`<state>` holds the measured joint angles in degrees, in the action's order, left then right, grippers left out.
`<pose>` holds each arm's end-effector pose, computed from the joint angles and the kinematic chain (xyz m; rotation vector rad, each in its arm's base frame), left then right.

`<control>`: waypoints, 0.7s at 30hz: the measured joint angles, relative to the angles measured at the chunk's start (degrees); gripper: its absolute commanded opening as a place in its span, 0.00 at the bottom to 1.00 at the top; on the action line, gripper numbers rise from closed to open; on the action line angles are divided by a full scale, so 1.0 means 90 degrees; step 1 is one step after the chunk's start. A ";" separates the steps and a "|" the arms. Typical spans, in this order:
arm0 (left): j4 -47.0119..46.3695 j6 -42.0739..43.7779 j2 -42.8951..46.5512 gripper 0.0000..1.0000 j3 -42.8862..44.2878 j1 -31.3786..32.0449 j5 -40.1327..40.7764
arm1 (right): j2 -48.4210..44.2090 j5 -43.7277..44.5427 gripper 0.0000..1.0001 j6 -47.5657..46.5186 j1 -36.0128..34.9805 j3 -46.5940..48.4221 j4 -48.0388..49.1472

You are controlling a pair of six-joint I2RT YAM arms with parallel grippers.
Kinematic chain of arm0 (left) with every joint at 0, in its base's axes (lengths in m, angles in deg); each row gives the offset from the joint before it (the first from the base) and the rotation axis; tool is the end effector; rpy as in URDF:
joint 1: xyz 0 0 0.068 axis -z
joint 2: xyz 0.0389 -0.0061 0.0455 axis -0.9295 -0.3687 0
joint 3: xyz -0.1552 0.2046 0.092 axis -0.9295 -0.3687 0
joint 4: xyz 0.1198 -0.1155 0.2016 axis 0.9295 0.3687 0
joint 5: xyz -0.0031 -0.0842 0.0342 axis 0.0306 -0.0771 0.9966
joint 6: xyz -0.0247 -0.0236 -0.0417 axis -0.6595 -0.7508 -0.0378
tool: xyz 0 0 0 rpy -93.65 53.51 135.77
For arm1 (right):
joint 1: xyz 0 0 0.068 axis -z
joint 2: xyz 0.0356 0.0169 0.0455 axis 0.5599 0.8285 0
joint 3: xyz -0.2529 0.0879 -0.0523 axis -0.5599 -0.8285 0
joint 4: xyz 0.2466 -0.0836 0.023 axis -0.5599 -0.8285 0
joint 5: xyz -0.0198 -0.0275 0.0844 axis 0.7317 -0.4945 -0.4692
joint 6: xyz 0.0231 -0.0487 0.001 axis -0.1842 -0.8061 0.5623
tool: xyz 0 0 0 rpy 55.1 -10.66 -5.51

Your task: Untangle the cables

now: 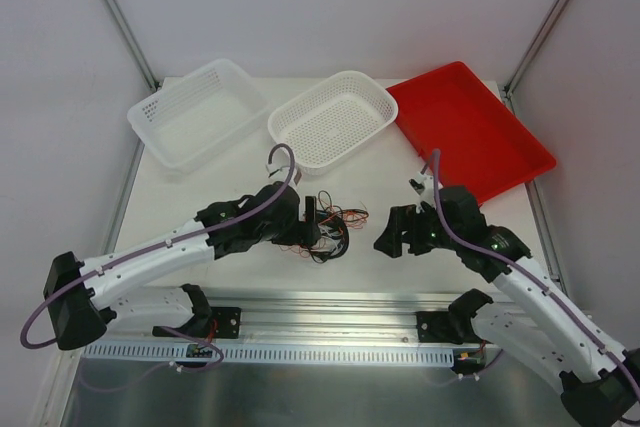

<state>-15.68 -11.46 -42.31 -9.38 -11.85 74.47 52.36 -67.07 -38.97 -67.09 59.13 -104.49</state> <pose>0.1348 -0.1909 0.2830 0.1547 2.3557 -0.6747 0.1244 0.0932 0.2758 -0.6429 2.1651 0.7172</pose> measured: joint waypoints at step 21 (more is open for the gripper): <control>-0.0075 -0.2186 -0.1224 0.59 0.0471 0.0602 0.0367 | 0.0153 0.2096 0.86 0.0595 -0.0561 -0.0007 0.0789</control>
<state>-16.35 -31.13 -53.33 -5.14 -6.43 77.77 53.74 -48.21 -33.61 -72.14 59.07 -97.38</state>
